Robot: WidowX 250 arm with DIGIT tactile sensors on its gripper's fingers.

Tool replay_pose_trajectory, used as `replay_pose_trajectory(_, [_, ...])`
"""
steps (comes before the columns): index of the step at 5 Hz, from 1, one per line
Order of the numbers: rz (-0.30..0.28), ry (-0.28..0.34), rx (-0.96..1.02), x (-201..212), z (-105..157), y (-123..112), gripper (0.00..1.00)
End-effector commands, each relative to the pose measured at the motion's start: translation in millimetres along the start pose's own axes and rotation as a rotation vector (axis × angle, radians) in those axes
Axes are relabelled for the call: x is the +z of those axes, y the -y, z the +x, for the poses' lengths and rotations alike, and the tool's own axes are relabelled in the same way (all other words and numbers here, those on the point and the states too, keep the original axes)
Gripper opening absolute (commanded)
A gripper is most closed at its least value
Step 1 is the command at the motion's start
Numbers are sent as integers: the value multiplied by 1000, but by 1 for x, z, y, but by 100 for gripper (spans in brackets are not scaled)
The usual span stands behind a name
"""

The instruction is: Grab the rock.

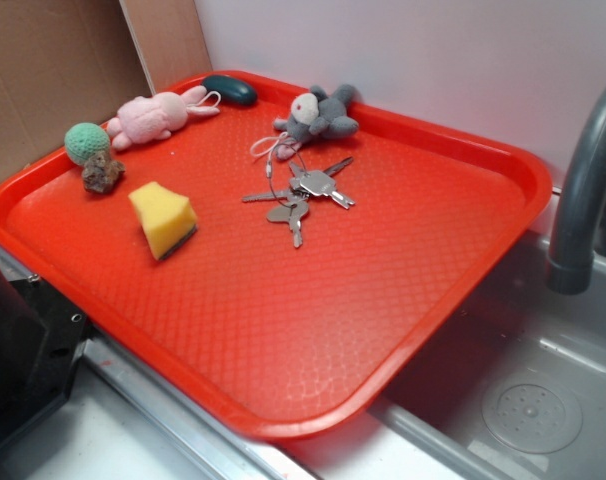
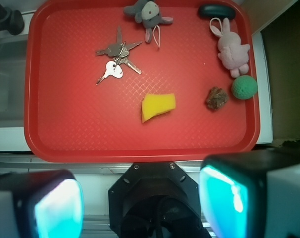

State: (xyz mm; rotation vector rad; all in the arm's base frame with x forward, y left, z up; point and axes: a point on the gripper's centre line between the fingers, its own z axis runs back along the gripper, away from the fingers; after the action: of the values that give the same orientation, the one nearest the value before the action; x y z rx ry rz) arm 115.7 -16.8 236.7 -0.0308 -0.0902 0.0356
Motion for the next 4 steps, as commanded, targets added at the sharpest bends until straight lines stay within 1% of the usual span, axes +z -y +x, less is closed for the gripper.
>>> replay_pose_trajectory(1, [0, 0, 0, 0, 0, 0, 100])
replay_pose_trajectory(2, [-5, -16, 140, -20, -7, -19, 100])
replay_pose_trajectory(4, [-5, -16, 140, -20, -7, -19, 100])
